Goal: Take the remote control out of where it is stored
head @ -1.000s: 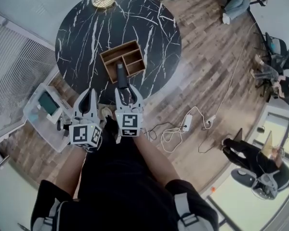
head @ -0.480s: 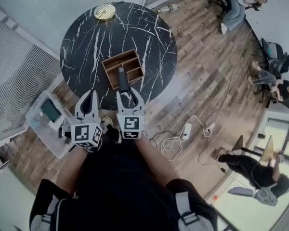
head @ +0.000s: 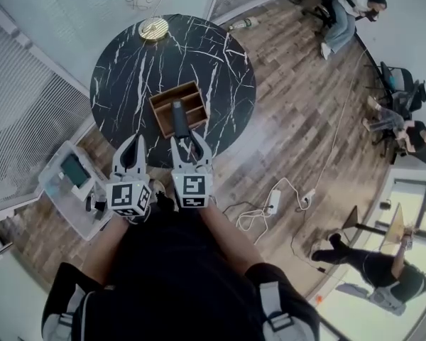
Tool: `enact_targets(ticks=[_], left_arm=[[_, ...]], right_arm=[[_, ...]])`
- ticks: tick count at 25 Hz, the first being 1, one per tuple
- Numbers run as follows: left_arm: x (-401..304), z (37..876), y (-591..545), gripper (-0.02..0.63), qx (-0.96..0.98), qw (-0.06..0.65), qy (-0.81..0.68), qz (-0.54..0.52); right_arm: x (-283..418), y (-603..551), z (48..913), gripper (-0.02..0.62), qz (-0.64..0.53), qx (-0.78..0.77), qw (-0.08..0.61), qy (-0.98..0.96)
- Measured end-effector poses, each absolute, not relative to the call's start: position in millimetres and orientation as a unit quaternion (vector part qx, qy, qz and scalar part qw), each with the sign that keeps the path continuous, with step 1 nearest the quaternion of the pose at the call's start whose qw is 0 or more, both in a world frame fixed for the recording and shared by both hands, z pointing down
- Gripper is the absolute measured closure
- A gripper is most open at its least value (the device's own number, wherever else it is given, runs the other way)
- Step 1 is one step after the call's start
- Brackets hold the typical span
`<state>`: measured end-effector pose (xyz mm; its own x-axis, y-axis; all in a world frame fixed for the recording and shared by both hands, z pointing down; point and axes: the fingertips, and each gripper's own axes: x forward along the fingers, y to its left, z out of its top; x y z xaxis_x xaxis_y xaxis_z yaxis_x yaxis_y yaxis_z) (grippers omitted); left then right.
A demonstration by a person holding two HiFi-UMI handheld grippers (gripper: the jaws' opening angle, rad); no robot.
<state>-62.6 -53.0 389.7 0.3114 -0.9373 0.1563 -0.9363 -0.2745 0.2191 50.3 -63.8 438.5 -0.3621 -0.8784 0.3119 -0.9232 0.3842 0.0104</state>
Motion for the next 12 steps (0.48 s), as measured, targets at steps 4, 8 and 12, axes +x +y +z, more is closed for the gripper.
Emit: enact_targets(ticks=[4, 8, 12], left_arm=[[-58, 382, -57, 0.598, 0.801, 0.129, -0.584, -0.007], [-54, 375, -59, 0.598, 0.804, 0.123, -0.582, -0.012], [-49, 367, -59, 0.598, 0.807, 0.118, -0.579, -0.016]], right_arm=[[54, -65, 427, 0.41, 0.075, 0.551, 0.126, -0.822], [58, -66, 414, 0.41, 0.066, 0.552, 0.117, -0.823], [65, -66, 397, 0.41, 0.058, 0.557, 0.105, -0.822]])
